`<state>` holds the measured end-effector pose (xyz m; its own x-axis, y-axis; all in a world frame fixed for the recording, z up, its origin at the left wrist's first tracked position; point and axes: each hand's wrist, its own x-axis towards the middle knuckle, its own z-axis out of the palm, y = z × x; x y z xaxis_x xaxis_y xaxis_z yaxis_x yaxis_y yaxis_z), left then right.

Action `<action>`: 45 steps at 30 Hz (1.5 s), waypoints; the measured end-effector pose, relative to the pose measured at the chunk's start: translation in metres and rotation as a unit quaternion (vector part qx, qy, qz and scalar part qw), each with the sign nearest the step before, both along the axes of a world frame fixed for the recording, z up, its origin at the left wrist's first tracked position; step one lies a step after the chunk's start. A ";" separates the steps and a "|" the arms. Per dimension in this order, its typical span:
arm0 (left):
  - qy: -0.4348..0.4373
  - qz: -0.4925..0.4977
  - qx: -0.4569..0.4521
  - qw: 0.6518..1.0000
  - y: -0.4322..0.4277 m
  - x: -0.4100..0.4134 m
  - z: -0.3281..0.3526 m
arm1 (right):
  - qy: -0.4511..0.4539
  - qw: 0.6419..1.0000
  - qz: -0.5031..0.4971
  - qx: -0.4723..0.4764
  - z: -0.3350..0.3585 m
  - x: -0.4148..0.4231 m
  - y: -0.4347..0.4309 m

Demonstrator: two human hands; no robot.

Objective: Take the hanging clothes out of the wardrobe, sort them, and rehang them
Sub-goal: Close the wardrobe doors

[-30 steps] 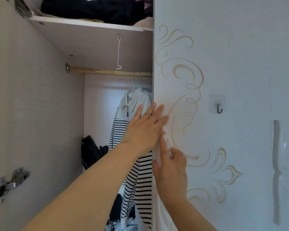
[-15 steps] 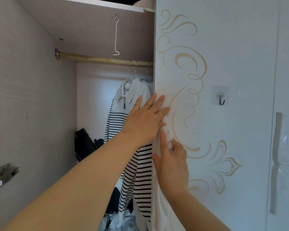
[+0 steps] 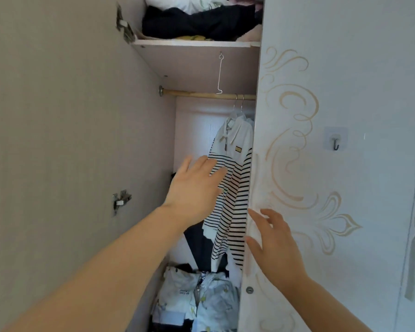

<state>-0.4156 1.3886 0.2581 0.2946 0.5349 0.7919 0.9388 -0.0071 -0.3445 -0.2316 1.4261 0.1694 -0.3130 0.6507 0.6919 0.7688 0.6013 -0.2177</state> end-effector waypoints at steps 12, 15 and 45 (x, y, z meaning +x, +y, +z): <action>-0.082 0.140 0.254 0.953 -0.232 -0.117 0.022 | 0.053 0.970 0.194 0.136 0.038 -0.113 -0.127; -0.185 0.143 0.288 0.929 -0.266 -0.146 0.026 | 0.065 0.957 0.227 0.170 0.056 -0.142 -0.154; -0.182 -0.324 -0.004 0.928 -0.120 -0.077 -0.027 | -0.046 0.930 -0.020 0.364 0.180 -0.146 -0.160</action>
<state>-0.4927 1.2685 0.2313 0.2704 0.3448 0.8989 0.7905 -0.6124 -0.0029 -0.3773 1.2663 0.3491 -0.3785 0.0329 0.9250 0.7890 0.5340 0.3039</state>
